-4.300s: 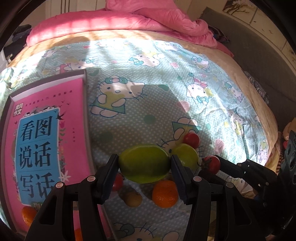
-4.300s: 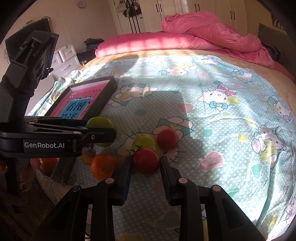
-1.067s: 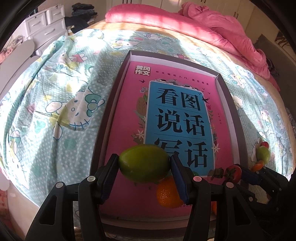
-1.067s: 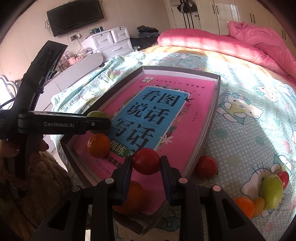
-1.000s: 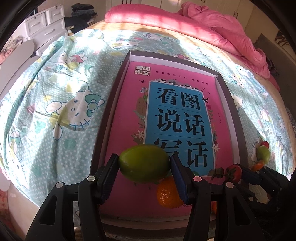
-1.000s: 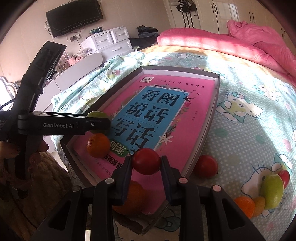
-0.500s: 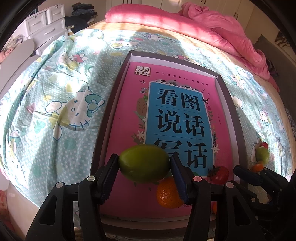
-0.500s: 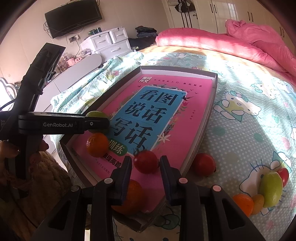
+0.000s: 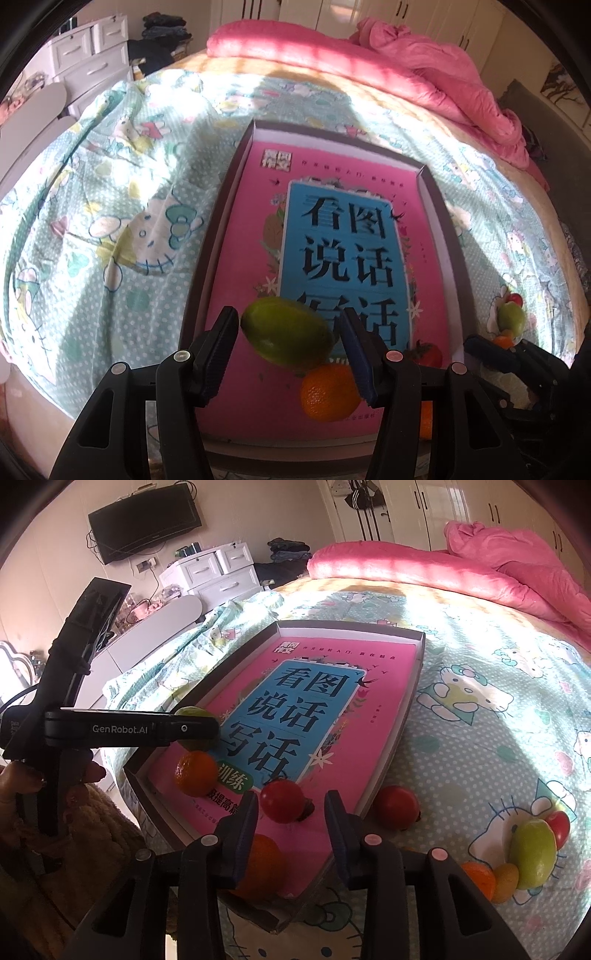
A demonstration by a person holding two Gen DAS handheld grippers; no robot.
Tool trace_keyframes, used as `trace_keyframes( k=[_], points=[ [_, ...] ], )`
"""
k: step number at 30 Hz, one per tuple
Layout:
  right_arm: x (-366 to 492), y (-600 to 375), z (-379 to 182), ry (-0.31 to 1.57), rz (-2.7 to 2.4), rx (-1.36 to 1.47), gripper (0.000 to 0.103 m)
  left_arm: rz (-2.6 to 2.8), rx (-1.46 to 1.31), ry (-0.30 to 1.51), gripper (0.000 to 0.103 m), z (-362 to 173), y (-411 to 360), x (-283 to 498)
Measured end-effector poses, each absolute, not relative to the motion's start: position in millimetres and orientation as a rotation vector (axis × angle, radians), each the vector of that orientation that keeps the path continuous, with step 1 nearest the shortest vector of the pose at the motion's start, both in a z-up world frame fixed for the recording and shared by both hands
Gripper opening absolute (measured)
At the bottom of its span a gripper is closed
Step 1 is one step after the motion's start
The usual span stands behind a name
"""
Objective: Organize fruits
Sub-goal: 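Open both tools to drop the mango and tomato onto the tray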
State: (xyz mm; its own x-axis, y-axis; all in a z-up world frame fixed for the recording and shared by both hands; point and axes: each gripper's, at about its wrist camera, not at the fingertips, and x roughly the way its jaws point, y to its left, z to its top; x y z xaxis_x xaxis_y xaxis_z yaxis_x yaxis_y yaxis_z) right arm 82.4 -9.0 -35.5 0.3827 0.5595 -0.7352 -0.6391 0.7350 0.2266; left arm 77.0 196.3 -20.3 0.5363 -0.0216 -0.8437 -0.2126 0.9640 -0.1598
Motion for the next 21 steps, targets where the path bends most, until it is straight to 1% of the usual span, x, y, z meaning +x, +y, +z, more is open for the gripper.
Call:
trace_keyframes(
  k=[5, 10, 14, 18, 21],
  points=[
    [82, -15, -32, 0.888, 0.758, -0.087, 0.038, 0.102, -0.261, 0.959, 0.059, -11, 194, 76],
    [83, -17, -30, 0.884, 0.747, -0.079, 0.039, 0.098, -0.258, 0.932, 0.065, -6, 191, 77],
    [82, -20, -27, 0.874, 0.741, -0.076, 0.043, 0.097, -0.247, 0.918, 0.071, -4, 187, 76],
    [81, -23, -23, 0.854, 0.732, -0.074, 0.044, 0.099, -0.24, 0.906, 0.075, -1, 185, 76],
    [80, -25, -19, 0.83, 0.723, -0.071, 0.049, 0.093, -0.242, 0.898, 0.075, 1, 183, 77]
  ],
)
